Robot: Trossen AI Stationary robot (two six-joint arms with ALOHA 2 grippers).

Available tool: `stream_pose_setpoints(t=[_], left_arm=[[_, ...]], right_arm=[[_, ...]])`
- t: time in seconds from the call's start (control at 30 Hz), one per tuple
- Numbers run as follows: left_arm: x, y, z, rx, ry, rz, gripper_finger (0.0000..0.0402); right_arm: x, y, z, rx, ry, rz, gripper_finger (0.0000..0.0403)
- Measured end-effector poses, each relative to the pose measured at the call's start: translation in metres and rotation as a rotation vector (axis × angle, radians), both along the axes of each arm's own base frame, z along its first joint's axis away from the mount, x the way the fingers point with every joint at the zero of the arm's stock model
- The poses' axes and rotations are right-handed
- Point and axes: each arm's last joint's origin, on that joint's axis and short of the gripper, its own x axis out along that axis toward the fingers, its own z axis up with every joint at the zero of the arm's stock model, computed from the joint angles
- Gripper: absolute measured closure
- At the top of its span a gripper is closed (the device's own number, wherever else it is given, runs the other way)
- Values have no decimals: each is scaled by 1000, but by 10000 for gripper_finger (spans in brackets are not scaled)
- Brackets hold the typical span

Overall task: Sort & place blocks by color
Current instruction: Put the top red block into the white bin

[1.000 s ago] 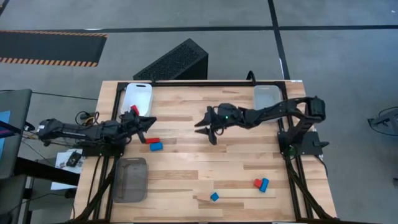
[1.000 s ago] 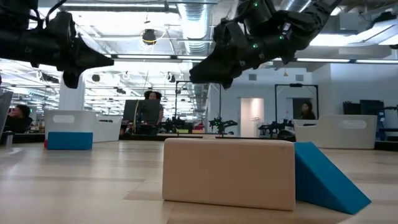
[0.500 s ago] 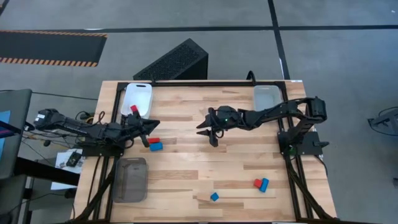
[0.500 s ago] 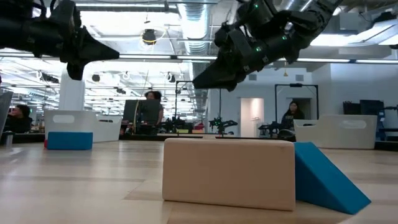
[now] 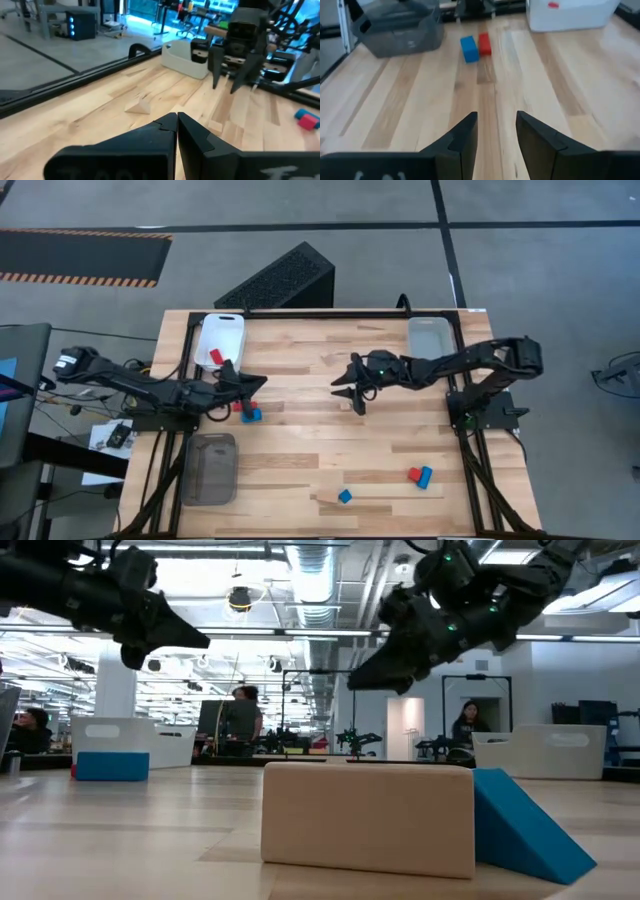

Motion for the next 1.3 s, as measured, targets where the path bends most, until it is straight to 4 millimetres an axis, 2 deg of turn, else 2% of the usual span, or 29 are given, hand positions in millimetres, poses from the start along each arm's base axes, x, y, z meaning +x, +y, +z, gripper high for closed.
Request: stream_pose_setpoints(t=[0.4,0.63,0.9,1.03,1.2,1.3], left_arm=[[52,-9,17,53,95,70,401],[74,-13,30,140,137,93,391],[77,-14,33,149,152,56,340],[76,-15,29,118,185,15,323],[73,-15,23,121,247,1,315],[72,-15,20,127,275,0,314]], right_arm=[[-44,6,-18,1,-102,12,237],[-42,8,-31,6,-71,24,234],[-23,22,-46,-14,-19,92,250],[-24,28,-50,-23,99,93,271],[-34,27,-37,-79,220,22,290],[-38,27,-25,-66,202,14,288]])
